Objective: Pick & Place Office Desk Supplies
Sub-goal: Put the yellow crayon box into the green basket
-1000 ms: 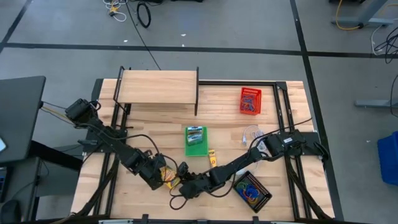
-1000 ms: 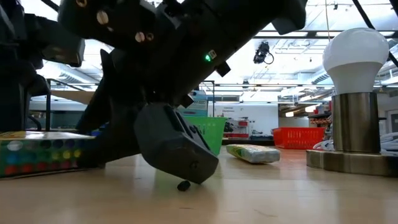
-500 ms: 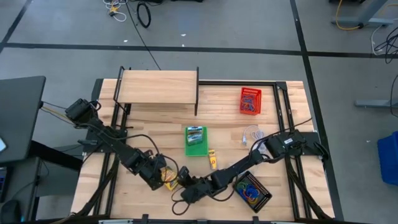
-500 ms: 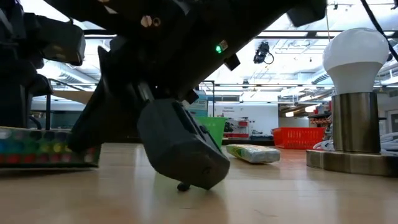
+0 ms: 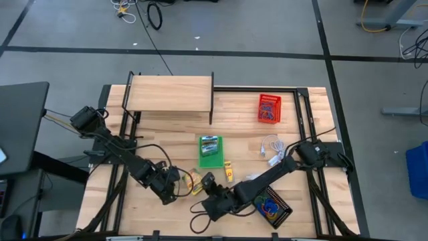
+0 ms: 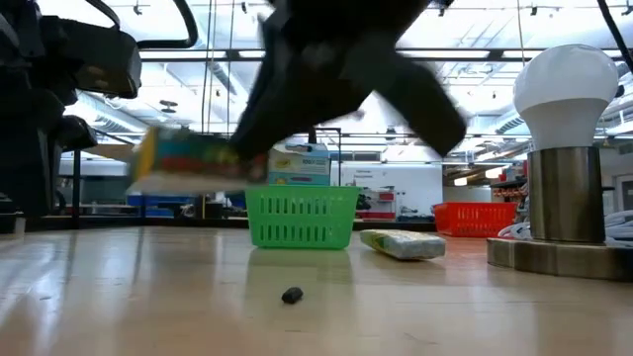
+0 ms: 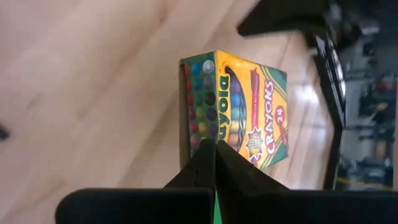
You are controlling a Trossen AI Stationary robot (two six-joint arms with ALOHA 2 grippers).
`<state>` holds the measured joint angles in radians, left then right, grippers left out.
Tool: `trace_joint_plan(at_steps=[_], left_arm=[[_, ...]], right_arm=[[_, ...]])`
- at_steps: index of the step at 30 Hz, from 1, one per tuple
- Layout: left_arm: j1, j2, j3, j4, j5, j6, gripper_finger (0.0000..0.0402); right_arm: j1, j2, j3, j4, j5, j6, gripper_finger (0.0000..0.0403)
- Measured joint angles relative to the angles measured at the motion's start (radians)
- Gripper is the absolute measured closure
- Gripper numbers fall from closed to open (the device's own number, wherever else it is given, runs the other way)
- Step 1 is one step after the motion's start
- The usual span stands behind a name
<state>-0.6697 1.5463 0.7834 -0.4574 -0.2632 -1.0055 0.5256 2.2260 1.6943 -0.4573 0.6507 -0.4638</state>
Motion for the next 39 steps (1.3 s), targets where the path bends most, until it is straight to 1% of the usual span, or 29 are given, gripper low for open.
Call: trace_joint_plan(at_steps=[6, 11, 13, 17, 18, 20, 24, 28, 37, 39], left_arm=[[-0.012, 0.000, 0.000, 0.005, -0.009, 0.028, 0.0394], [-0.025, 0.000, 0.000, 0.005, -0.032, 0.030, 0.0393], [-0.029, 0.000, 0.000, 0.007, -0.032, 0.030, 0.0393], [-0.032, -0.001, 0.000, 0.016, -0.035, 0.040, 0.0393], [-0.032, -0.001, 0.000, 0.016, -0.036, 0.040, 0.0393], [-0.032, -0.001, 0.000, 0.017, -0.040, 0.042, 0.0393], [-0.032, -0.001, 0.000, 0.021, -0.048, 0.049, 0.0393], [-0.032, -0.001, -0.001, 0.025, -0.051, 0.056, 0.0393], [-0.032, -0.001, -0.001, 0.039, -0.044, 0.067, 0.0393], [-0.032, -0.001, -0.001, 0.042, -0.044, 0.067, 0.0393]], right_arm=[[0.007, -0.099, 0.000, -0.168, -0.029, 0.177, 0.0403], [0.005, -0.188, 0.002, -0.267, -0.082, 0.306, 0.0403], [-0.005, -0.217, 0.002, -0.317, -0.118, 0.355, 0.0403], [-0.051, -0.263, 0.002, -0.419, -0.222, 0.449, 0.0403], [-0.064, -0.268, 0.002, -0.445, -0.233, 0.462, 0.0403], [-0.092, -0.269, 0.002, -0.484, -0.237, 0.466, 0.0403], [-0.160, -0.268, 0.002, -0.516, -0.354, 0.438, 0.0403], [-0.215, -0.271, 0.002, -0.504, -0.394, 0.396, 0.0403], [-0.341, -0.275, 0.002, -0.495, -0.662, 0.336, 0.0403], [-0.368, -0.275, 0.002, -0.496, -0.699, 0.325, 0.0403]])
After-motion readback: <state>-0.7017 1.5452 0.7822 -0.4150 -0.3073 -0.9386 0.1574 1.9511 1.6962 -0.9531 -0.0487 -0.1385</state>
